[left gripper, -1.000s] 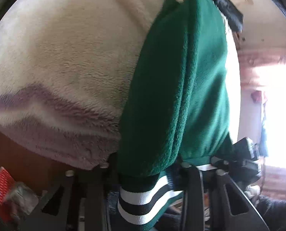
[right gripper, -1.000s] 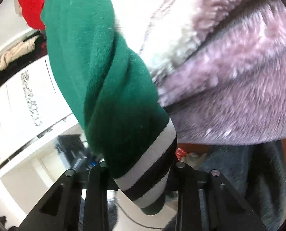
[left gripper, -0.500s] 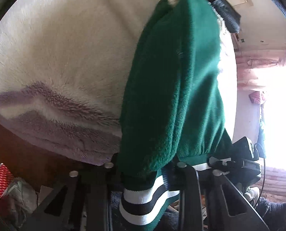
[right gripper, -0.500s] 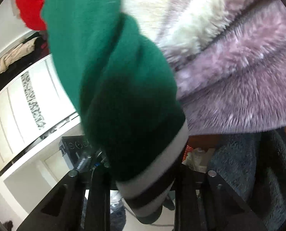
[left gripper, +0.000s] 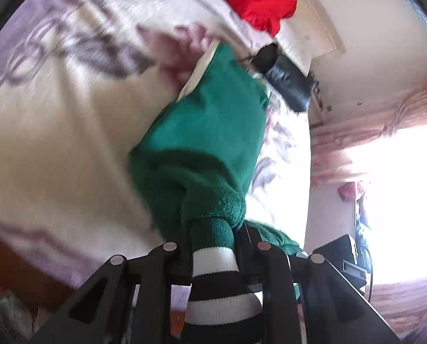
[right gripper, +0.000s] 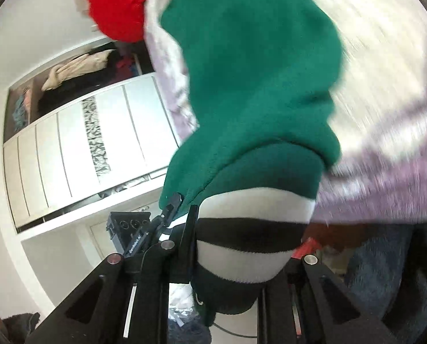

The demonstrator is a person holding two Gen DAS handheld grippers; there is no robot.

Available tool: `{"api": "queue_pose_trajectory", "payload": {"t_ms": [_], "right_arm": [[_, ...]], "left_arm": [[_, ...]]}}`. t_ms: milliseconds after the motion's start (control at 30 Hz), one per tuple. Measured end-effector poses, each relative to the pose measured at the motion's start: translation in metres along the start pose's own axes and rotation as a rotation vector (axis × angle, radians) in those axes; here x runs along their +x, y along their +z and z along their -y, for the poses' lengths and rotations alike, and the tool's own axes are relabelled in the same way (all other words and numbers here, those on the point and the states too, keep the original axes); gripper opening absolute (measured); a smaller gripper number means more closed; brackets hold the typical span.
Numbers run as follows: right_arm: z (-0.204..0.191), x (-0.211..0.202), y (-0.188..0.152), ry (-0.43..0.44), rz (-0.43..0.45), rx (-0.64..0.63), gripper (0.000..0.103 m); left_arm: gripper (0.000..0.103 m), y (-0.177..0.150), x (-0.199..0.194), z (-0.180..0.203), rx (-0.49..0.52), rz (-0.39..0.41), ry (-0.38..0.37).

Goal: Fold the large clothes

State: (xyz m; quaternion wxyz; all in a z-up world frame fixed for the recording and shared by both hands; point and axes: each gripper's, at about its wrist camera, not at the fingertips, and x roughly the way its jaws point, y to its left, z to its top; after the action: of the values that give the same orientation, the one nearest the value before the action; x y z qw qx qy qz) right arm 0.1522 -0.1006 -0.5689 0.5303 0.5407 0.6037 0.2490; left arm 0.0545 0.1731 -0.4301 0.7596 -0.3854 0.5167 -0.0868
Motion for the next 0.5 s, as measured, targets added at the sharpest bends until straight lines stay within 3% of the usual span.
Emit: {"api": "queue_pose_trajectory", "payload": {"t_ms": [300, 433, 500], "right_arm": [[-0.080, -0.017, 0.159, -0.013, 0.105, -0.045, 0.017], [-0.081, -0.008, 0.235, -0.050, 0.157, -0.027, 0.017], [-0.071, -0.001, 0.263, -0.078, 0.170, 0.001, 0.017]], "left_arm": [[0.015, 0.124, 0.072, 0.038, 0.045, 0.041, -0.044], [0.016, 0.173, 0.122, 0.027, -0.031, -0.011, -0.046], [0.021, 0.195, 0.153, 0.012, -0.092, -0.074, -0.029]]}}
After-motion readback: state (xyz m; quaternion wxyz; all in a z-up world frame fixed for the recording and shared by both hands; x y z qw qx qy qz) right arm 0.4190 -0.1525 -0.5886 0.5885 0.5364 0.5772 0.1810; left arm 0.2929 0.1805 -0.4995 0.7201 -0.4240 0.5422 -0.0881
